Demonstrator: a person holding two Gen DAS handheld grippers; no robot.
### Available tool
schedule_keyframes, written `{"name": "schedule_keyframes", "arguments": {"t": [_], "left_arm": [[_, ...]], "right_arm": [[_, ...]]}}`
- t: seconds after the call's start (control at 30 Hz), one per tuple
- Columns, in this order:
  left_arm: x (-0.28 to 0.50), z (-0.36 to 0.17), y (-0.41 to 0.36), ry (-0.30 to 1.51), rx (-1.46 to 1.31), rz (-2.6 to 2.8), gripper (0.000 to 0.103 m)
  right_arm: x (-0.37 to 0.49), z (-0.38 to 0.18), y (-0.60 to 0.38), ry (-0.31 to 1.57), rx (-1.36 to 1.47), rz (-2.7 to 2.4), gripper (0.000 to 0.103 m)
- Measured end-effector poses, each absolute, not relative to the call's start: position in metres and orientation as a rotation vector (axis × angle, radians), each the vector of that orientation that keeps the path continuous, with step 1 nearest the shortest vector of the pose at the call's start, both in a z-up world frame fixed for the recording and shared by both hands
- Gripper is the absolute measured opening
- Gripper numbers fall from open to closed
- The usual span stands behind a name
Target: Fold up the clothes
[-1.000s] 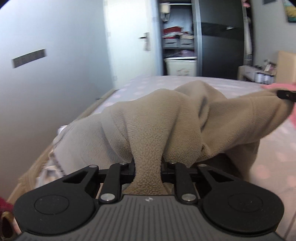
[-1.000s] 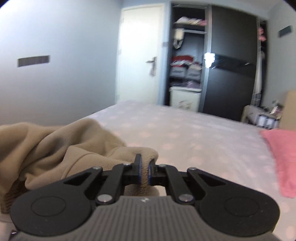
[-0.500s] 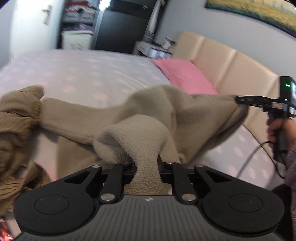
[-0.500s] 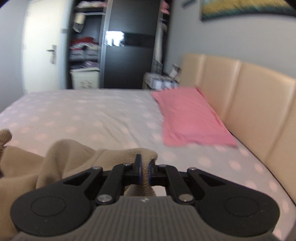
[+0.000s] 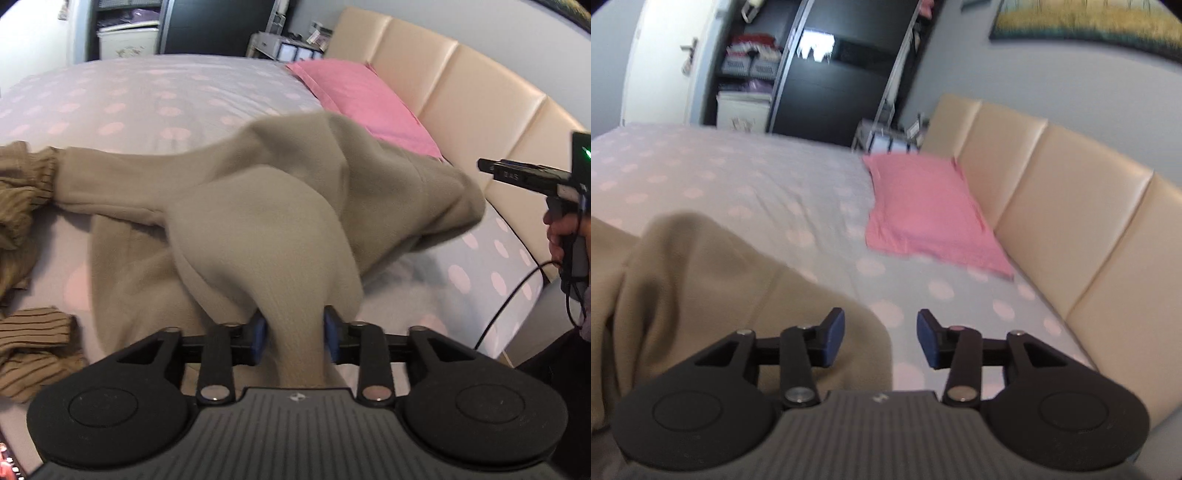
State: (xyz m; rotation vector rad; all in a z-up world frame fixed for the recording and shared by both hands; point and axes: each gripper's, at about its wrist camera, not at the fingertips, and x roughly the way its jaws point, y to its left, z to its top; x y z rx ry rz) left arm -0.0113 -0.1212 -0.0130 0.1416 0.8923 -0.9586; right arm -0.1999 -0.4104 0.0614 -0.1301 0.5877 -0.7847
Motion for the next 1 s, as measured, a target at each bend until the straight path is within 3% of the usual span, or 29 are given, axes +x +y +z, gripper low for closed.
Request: {"name": "schedule_keyframes", "arguments": {"t": [0.13, 0.27, 0.5, 0.9, 0.97, 1.0], "left_arm": [[0.012, 0.015, -0.098, 0.812, 0.150, -0.876, 0.057], [0.072, 0.026, -0.080, 0.740, 0.218, -0.659, 0.061], [0.194, -0.012, -0.052, 0.758, 0.318, -0.361, 0.061], [0.283, -0.123, -0.034, 0.923, 0.370, -0.239, 0.062], [0.289, -0.130, -0.034, 0.924, 0.344, -0.220, 0.059], [0.290, -0.131, -0.034, 0.916, 0.336, -0.211, 0.049]], "right_arm": [[-0.173, 0.075, -0.387, 0.532, -0.122, -0.641, 0.066], [-0.134, 0.065, -0.367, 0.562, -0.097, -0.491, 0.067], [-0.104, 0.035, -0.332, 0.604, -0.155, -0.349, 0.067], [-0.080, 0.007, -0.342, 0.628, -0.167, -0.337, 0.067], [-0.079, 0.004, -0.345, 0.639, -0.155, -0.342, 0.067], [-0.079, 0.002, -0.346, 0.643, -0.150, -0.345, 0.067]]}}
